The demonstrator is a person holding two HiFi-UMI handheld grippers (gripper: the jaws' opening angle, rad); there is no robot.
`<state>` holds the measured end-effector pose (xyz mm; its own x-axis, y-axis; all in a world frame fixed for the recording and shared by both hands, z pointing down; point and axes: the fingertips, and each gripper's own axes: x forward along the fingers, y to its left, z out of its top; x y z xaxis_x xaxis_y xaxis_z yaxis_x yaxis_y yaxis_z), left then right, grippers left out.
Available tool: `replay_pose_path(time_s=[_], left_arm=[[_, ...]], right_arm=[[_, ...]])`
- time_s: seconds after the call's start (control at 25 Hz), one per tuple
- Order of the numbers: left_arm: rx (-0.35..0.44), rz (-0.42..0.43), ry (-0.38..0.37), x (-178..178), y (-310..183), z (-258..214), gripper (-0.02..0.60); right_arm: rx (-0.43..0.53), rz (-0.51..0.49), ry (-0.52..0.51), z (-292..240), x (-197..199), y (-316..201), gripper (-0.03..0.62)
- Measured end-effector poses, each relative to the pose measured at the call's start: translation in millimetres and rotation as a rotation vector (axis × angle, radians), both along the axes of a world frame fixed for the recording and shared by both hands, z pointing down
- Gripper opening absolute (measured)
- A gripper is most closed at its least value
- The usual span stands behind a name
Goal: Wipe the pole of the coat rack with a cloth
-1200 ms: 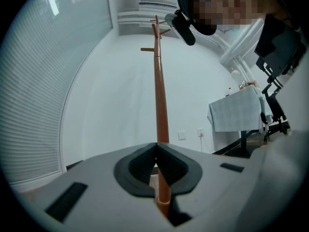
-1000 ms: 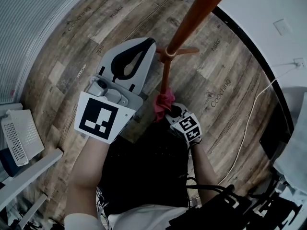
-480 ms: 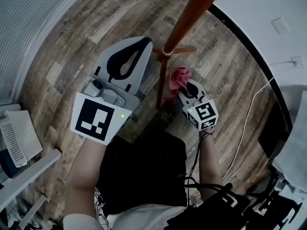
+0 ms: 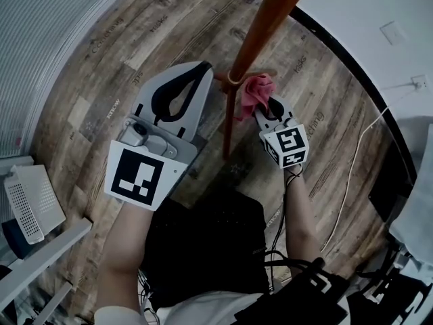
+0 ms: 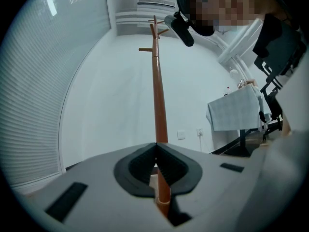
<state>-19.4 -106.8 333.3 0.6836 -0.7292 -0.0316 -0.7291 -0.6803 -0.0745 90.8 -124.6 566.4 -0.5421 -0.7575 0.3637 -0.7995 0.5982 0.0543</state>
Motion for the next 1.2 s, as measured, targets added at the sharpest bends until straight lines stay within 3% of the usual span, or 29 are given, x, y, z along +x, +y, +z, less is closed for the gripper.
replay_pose_path(time_s=[1.2], left_arm=[[-0.054, 0.044, 0.002, 9, -14, 26, 0.014]], right_arm=[[-0.075, 0.044, 0.051, 34, 4, -31, 0.094]])
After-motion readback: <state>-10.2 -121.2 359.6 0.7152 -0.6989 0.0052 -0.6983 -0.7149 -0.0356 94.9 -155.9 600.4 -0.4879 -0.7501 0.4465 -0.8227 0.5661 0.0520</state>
